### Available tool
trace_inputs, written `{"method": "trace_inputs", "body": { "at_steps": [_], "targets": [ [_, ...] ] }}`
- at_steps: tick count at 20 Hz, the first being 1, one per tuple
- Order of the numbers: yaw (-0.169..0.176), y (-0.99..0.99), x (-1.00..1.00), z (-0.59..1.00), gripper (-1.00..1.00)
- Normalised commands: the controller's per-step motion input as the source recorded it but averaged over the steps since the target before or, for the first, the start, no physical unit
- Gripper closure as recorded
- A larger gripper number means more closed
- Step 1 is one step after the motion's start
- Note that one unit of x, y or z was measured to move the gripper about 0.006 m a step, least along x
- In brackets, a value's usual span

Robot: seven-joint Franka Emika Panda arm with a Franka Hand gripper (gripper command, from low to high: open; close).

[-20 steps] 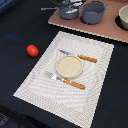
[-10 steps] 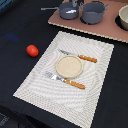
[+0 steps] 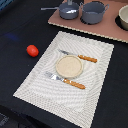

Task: Place the pan onto the stove and place the fish and sausage into the pan.

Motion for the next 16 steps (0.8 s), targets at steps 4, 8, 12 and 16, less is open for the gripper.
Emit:
{"method": "trace_inputs", "body": {
  "at_steps": [4, 8, 12, 16],
  "targets": [
    [-0.142, -0.64, -0.12, -0.04, -1.0],
    [-0.163, -0.55, -0.21, -0.01, -1.0],
    [-0.161, -0.51, -0.27, 0.0, -1.0],
    [-0.135, -0.57, -0.24, 0.0, -1.0]
  ]
}}
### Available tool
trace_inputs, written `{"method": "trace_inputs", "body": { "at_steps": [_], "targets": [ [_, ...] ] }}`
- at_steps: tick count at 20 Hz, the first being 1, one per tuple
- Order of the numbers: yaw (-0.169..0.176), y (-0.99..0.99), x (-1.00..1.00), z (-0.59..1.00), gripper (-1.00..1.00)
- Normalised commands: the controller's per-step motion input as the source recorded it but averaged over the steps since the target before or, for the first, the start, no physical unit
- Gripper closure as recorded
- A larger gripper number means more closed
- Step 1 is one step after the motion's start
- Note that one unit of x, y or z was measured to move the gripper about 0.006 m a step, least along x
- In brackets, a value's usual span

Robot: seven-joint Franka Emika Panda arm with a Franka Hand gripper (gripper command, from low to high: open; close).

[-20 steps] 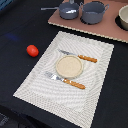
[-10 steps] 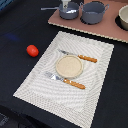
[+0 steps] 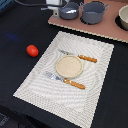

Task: Place the pan onto the stove and place the fish and sausage into the pan.

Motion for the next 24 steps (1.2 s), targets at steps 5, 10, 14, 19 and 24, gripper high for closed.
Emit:
{"method": "trace_inputs", "body": {
  "at_steps": [5, 10, 14, 19, 24],
  "targets": [
    [-0.078, -0.71, -0.13, -0.01, -1.0],
    [-0.053, -0.61, 0.0, -0.06, -1.0],
    [-0.05, -0.55, 0.0, -0.14, -1.0],
    [-0.095, -0.38, 0.01, -0.28, -1.0],
    [-0.11, -0.28, -0.02, -0.32, -1.0]
  ]
}}
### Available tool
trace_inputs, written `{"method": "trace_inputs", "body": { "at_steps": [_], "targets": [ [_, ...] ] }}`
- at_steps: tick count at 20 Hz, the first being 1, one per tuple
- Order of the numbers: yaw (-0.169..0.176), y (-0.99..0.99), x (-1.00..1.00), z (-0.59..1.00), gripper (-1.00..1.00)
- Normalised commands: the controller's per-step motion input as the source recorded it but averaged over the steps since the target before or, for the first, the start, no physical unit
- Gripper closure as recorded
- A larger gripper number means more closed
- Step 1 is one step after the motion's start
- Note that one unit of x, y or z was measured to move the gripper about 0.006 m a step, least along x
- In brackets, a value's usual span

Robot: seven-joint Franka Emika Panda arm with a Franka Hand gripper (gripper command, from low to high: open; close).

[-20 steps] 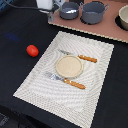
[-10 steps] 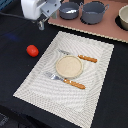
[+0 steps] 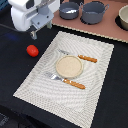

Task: Place the pan onto the stove and place the fish and sausage into the pan.

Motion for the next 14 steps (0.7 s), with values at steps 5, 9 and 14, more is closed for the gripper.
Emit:
{"method": "trace_inputs", "body": {
  "at_steps": [5, 9, 14],
  "targets": [
    [-0.034, -0.04, -0.03, -0.4, -1.0],
    [-0.006, -0.02, -0.12, -0.47, -1.0],
    [-0.008, -0.04, -0.2, -0.46, -1.0]
  ]
}}
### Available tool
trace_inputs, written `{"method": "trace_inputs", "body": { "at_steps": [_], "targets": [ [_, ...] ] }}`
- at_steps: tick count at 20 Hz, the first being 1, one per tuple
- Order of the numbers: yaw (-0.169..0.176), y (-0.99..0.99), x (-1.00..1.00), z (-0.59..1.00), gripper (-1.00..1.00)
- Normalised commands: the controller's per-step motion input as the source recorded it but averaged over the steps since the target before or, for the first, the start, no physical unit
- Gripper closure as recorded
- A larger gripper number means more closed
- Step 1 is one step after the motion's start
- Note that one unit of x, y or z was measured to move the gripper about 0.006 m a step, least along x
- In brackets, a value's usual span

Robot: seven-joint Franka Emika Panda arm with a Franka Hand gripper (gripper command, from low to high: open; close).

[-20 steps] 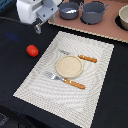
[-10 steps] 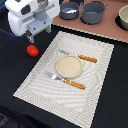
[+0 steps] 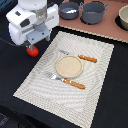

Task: Place the pan onto the stove and place the fish and sausage into the pan.

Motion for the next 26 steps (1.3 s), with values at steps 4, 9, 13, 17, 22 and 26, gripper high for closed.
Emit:
{"method": "trace_inputs", "body": {
  "at_steps": [4, 9, 13, 17, 22, 26],
  "targets": [
    [-0.018, -0.09, -0.32, -0.34, -1.0],
    [-0.024, -0.07, -0.35, -0.35, -1.0],
    [-0.021, -0.01, -0.28, -0.36, -1.0],
    [-0.016, 0.07, -0.12, -0.31, -1.0],
    [-0.009, 0.2, -0.24, -0.23, -1.0],
    [-0.005, 0.22, -0.39, -0.12, -1.0]
  ]
}}
